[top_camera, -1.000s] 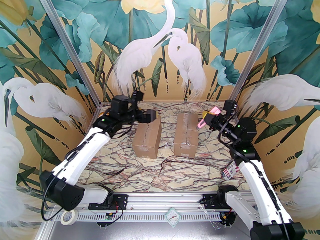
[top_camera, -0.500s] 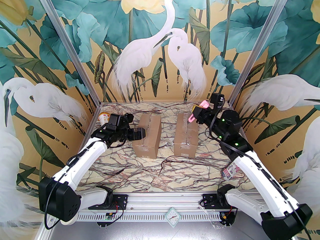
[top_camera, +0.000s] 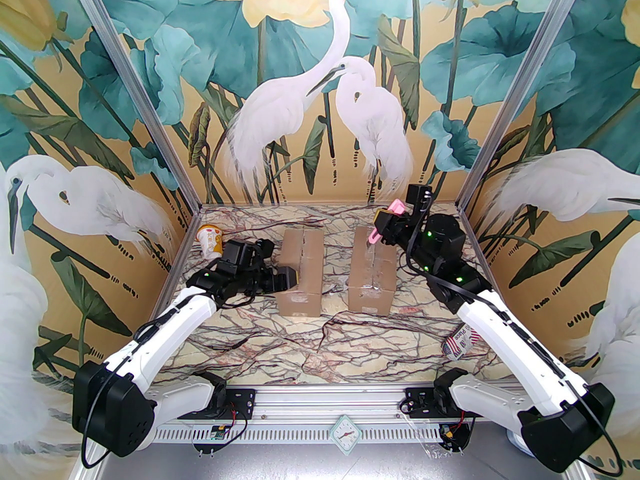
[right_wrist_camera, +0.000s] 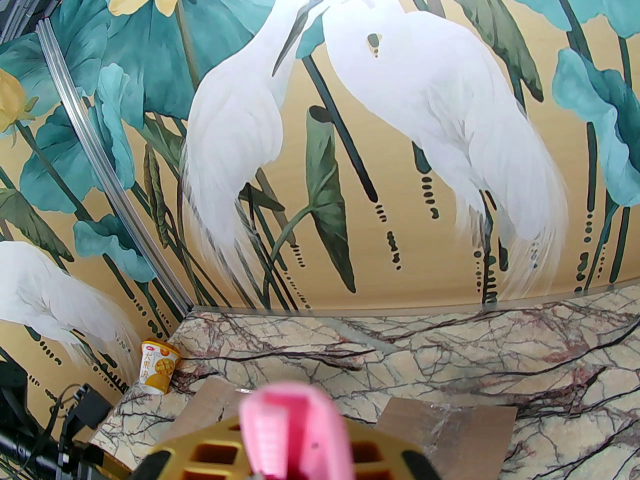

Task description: Unpack the express box

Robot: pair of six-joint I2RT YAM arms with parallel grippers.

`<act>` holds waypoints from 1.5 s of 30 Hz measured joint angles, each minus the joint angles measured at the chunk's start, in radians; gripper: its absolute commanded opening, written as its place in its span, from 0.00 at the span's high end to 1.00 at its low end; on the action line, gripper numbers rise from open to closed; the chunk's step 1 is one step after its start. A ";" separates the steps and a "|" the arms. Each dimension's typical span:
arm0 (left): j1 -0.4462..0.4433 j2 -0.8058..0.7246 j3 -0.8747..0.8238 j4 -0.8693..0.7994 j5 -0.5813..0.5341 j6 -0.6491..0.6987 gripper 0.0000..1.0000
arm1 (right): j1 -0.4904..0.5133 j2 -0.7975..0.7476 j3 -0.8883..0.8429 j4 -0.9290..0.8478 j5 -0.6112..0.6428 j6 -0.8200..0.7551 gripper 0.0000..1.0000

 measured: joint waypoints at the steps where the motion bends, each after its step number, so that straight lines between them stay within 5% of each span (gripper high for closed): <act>1: -0.026 0.003 0.000 0.017 0.007 -0.010 0.13 | 0.000 0.005 0.006 0.000 0.002 -0.003 0.90; 7: -0.185 0.051 0.022 0.101 0.011 -0.072 0.10 | 0.004 0.079 0.066 0.000 0.003 -0.008 0.91; 13: -0.193 -0.029 0.066 0.073 -0.126 -0.040 0.08 | 0.050 0.175 0.118 0.006 0.024 -0.031 0.93; 18: 0.006 -0.071 0.203 0.041 -0.123 0.032 0.17 | 0.117 0.276 0.163 0.066 0.043 -0.080 0.95; 24: 0.215 0.193 0.386 0.045 -0.018 0.137 0.25 | 0.222 0.429 0.217 0.199 0.090 -0.176 0.95; 35: 0.276 0.449 0.425 0.059 0.174 0.171 0.25 | 0.302 0.678 0.315 0.426 0.126 -0.299 0.96; 45: 0.276 0.554 0.447 0.075 0.227 0.189 0.25 | 0.314 0.785 0.412 0.476 0.156 -0.351 0.97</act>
